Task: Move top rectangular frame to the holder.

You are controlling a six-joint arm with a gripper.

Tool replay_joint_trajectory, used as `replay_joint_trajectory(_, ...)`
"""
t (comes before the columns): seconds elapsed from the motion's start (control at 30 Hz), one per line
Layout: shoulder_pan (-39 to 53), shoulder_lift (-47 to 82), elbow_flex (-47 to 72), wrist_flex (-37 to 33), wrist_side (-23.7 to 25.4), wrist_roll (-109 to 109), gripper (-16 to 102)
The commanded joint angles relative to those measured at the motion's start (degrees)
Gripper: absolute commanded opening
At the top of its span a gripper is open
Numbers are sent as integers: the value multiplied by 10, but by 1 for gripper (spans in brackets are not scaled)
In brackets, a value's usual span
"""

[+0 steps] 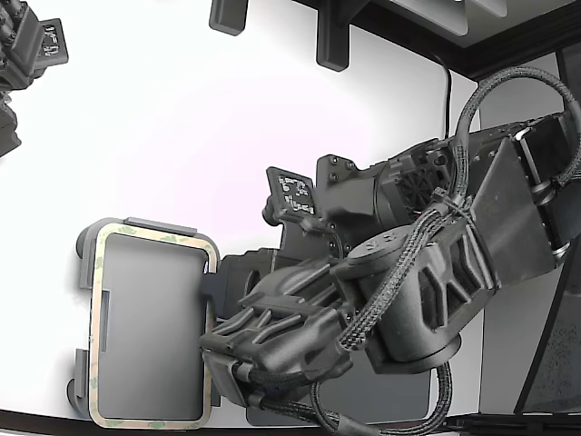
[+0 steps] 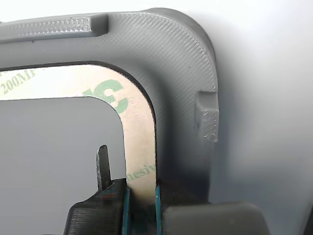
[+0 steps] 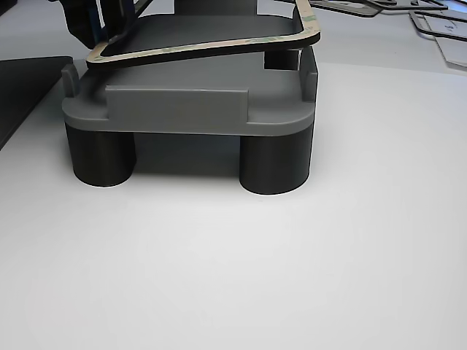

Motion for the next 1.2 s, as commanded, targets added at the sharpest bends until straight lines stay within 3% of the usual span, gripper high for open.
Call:
replay_joint_trajectory(0.0,-9,10,-17,1,-2,1,-11)
replay_joint_trajectory(0.97,-10,18,23,-24,-4,11,-11)
replay_joint_trajectory(1.0,-10,18,24,-26,-4,11,-9)
replay_joint_trajectory(1.03,-10,18,24,-29,-4,10,1)
replay_joint_trajectory(1.1,-10,16,24,-30,-1,6,34)
replay_joint_trajectory(1.13,-10,16,24,-30,-1,5,43)
replay_joint_trajectory(1.17,-10,16,25,-30,-2,4,62)
